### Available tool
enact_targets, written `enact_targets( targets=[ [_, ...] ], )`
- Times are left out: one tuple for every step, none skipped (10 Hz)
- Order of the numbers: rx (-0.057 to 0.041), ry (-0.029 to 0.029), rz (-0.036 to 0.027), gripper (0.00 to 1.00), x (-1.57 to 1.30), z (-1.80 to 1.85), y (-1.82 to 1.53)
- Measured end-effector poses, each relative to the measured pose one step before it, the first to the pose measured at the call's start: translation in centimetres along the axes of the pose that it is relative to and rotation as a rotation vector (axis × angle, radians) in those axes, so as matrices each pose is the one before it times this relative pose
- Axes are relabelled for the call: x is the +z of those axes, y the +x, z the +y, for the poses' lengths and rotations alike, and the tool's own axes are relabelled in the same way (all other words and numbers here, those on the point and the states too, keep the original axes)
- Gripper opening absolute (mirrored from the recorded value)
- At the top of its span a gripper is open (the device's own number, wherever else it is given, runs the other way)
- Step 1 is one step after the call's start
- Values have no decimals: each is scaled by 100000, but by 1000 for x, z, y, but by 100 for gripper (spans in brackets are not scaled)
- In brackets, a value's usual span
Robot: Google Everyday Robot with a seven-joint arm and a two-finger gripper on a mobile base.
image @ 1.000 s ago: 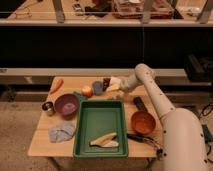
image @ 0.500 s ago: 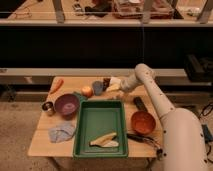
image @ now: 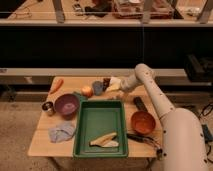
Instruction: Place fork in metal cup
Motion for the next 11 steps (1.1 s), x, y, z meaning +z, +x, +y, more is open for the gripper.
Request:
enact_targets(
  targets=[
    [5, 7, -17, 78, 3, -2, -4],
    [9, -11, -12, 70, -8, 8, -5],
    [30, -62, -167, 61, 108, 63, -58],
    [-145, 20, -64, 49, 42, -113, 24],
    [67, 68, 375, 42, 44, -139, 144],
    [907, -531, 1453, 28, -201, -126, 331],
    [798, -1591, 1053, 20, 7, 190, 40],
    [452, -2234, 982, 12, -219, 103, 88],
    [673, -1315, 277, 4, 49, 219, -42],
    [879, -523, 268, 0, 13, 131, 43],
    [729, -204, -11, 0, 9, 256, -29]
  ],
)
